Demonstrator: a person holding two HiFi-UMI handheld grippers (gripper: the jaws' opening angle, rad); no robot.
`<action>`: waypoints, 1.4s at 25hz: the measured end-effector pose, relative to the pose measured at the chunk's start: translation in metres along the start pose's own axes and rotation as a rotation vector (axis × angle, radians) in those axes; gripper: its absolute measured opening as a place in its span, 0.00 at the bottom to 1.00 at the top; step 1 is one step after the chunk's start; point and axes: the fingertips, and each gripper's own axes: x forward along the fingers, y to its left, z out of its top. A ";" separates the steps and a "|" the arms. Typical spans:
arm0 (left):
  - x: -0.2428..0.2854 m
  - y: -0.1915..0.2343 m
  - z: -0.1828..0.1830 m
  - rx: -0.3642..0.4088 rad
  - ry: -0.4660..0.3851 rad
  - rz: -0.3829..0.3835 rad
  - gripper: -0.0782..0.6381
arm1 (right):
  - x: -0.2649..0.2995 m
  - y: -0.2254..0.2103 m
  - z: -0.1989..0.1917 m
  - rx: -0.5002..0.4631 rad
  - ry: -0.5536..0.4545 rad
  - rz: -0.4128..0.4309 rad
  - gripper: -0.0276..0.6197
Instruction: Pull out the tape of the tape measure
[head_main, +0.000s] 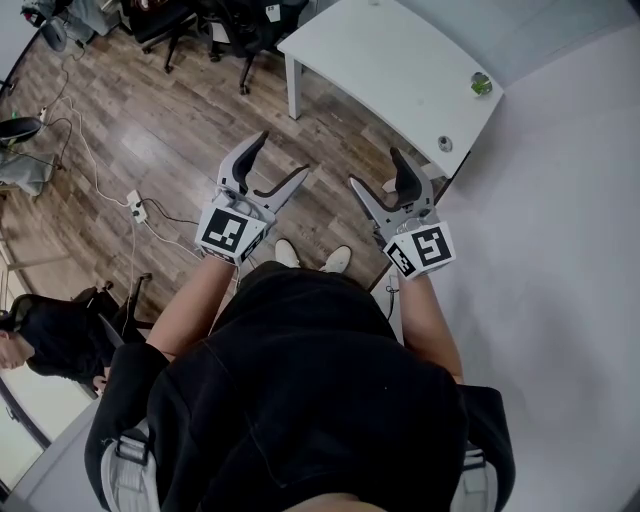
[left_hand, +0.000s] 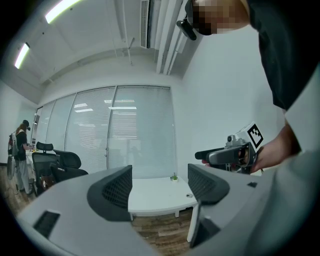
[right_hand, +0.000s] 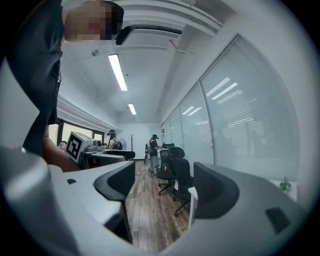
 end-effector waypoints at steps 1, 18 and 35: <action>-0.001 0.003 -0.001 -0.002 -0.001 -0.003 0.60 | 0.003 0.001 -0.001 0.000 0.004 -0.004 0.59; 0.038 0.058 -0.021 -0.027 0.018 -0.046 0.58 | 0.057 -0.038 -0.020 0.024 0.016 -0.059 0.59; 0.184 0.104 0.000 -0.009 0.037 -0.052 0.56 | 0.132 -0.174 -0.001 0.038 -0.006 -0.015 0.59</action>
